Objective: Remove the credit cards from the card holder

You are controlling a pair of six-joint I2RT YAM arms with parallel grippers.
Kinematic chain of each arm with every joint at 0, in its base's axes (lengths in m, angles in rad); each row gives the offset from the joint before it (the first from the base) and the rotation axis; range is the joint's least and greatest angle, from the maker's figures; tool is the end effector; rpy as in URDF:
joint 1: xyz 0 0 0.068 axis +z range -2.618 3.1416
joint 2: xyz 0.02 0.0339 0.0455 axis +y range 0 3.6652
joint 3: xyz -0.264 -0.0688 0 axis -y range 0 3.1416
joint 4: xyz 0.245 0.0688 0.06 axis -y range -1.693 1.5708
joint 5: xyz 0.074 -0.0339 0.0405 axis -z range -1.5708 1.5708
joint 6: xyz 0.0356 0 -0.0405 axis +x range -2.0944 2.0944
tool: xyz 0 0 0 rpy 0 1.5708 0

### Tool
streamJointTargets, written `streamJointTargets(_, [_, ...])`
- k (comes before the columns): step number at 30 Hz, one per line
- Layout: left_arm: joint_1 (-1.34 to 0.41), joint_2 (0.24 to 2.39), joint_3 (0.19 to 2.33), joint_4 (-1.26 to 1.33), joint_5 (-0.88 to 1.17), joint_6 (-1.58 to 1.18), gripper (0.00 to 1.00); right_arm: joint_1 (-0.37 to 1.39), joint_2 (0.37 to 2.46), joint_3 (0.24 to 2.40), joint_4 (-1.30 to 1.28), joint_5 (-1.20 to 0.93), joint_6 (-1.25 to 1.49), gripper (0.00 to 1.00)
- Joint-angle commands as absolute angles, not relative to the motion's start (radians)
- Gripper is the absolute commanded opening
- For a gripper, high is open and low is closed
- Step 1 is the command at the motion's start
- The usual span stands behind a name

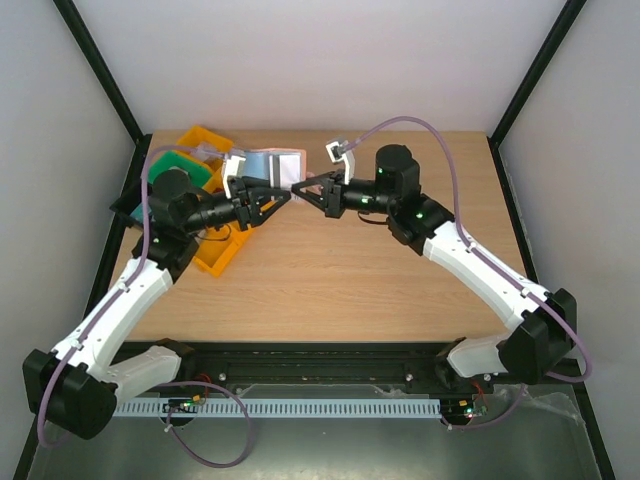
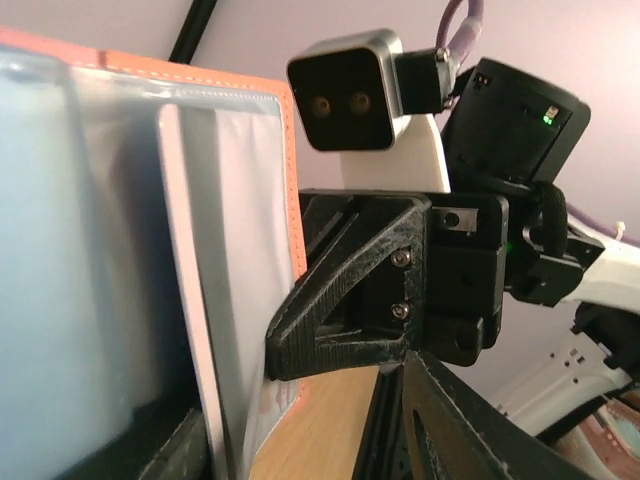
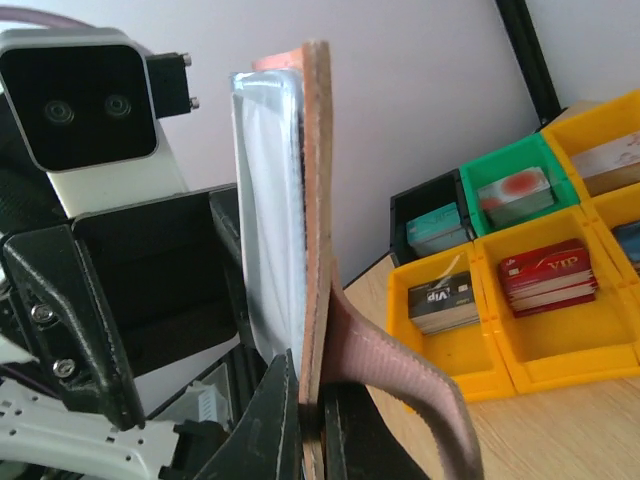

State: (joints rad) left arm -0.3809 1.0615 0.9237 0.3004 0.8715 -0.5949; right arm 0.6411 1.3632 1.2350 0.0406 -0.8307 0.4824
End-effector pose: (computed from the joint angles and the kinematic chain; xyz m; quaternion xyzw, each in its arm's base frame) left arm 0.2107 -0.1137 0.3855 0.2572 0.6179 -0.5653 0.4823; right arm 0.2358 0.2088 0.3914 -0.3252 0.6510 0.5810 0.3646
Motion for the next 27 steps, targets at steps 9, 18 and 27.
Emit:
streamJointTargets(9, [-0.414,0.99,0.939,0.183,0.984,-0.421,0.02,0.726,1.349,1.197,0.162,-0.974,0.424,0.02])
streamJointTargets(18, [-0.399,0.946,0.916,0.13,1.008,-0.318,0.02,0.71,1.287,1.191,0.158,-0.966,0.401,0.45])
streamJointTargets(27, [-0.399,0.932,0.918,0.045,1.031,-0.208,0.02,0.703,1.273,1.204,0.168,-0.988,0.422,0.48])
